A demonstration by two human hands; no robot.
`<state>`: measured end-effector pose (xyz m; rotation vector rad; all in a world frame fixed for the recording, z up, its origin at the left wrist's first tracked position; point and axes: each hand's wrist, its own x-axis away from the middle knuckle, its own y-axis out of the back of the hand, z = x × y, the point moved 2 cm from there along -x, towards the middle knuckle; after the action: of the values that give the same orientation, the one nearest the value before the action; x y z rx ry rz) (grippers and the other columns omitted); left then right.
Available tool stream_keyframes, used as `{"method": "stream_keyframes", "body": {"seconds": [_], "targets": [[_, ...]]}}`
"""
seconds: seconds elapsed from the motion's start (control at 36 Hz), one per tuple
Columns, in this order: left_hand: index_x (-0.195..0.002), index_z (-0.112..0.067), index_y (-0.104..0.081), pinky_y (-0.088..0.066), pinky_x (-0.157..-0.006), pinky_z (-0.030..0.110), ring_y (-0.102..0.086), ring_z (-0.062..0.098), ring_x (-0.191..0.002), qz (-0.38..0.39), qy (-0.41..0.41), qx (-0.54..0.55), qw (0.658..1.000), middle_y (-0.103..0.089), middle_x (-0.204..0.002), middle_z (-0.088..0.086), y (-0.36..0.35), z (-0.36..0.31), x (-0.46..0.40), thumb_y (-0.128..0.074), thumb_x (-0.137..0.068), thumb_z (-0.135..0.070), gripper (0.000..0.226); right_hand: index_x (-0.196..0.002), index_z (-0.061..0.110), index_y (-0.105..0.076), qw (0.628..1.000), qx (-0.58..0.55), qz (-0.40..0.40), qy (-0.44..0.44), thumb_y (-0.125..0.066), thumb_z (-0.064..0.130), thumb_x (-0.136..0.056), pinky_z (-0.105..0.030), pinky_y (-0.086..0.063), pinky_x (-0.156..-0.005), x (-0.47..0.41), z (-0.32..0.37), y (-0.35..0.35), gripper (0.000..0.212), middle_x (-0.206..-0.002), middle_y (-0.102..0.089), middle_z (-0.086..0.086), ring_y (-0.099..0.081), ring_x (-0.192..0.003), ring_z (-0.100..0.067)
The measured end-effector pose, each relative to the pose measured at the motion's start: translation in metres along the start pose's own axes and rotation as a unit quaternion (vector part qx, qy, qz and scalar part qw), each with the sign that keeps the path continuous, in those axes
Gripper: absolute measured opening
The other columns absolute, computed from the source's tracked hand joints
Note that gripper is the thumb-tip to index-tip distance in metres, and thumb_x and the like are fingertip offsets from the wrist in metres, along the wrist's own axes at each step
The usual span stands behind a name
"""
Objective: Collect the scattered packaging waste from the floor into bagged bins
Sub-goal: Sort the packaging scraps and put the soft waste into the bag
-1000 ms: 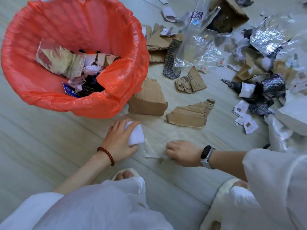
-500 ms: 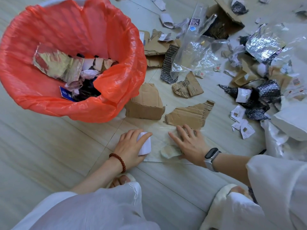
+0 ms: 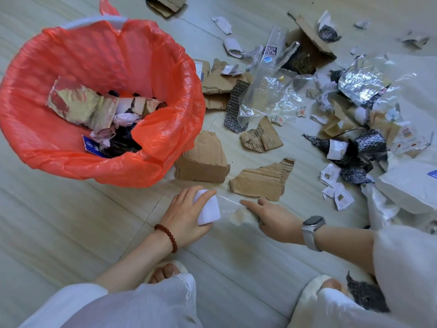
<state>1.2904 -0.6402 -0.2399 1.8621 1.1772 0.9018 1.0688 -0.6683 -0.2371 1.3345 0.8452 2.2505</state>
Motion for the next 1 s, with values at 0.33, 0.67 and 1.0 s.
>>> {"method": "stream_keyframes", "body": {"seconds": [0.33, 0.67, 1.0], "targets": [[-0.129, -0.022, -0.037, -0.039, -0.084, 0.035, -0.047, 0.026, -0.101, -0.23, -0.153, -0.054, 0.959, -0.051, -0.12, 0.011, 0.115, -0.09, -0.087, -0.061, -0.069, -0.04, 0.068, -0.118, 0.01, -0.059, 0.946, -0.052, -0.317, -0.035, -0.048, -0.006, -0.084, -0.035, -0.039, -0.095, 0.032, -0.031, 0.19, 0.039, -0.139, -0.041, -0.007, -0.047, -0.12, -0.028], [-0.127, -0.029, -0.029, -0.044, -0.087, 0.047, -0.049, 0.031, -0.113, -0.334, 0.064, -0.056, 0.939, -0.049, -0.128, 0.004, 0.254, -0.007, -0.083, -0.048, -0.065, -0.062, 0.073, -0.121, 0.004, -0.051, 0.863, -0.194, -0.452, 0.115, -0.05, -0.005, -0.083, -0.005, -0.027, -0.074, -0.009, 0.097, 0.281, 0.039, -0.107, -0.042, -0.002, -0.039, -0.098, -0.01], [-0.128, -0.02, -0.05, -0.024, -0.107, 0.058, -0.031, 0.031, -0.134, -0.269, 0.226, -0.125, 0.928, -0.038, -0.143, 0.009, 0.264, 0.104, -0.021, -0.041, -0.074, -0.047, 0.061, -0.139, 0.03, -0.025, 0.948, 0.043, -0.278, 0.152, -0.045, 0.031, -0.09, -0.033, -0.042, -0.07, -0.082, 0.211, 0.255, 0.053, -0.131, -0.038, -0.004, -0.054, -0.1, -0.029]]}}
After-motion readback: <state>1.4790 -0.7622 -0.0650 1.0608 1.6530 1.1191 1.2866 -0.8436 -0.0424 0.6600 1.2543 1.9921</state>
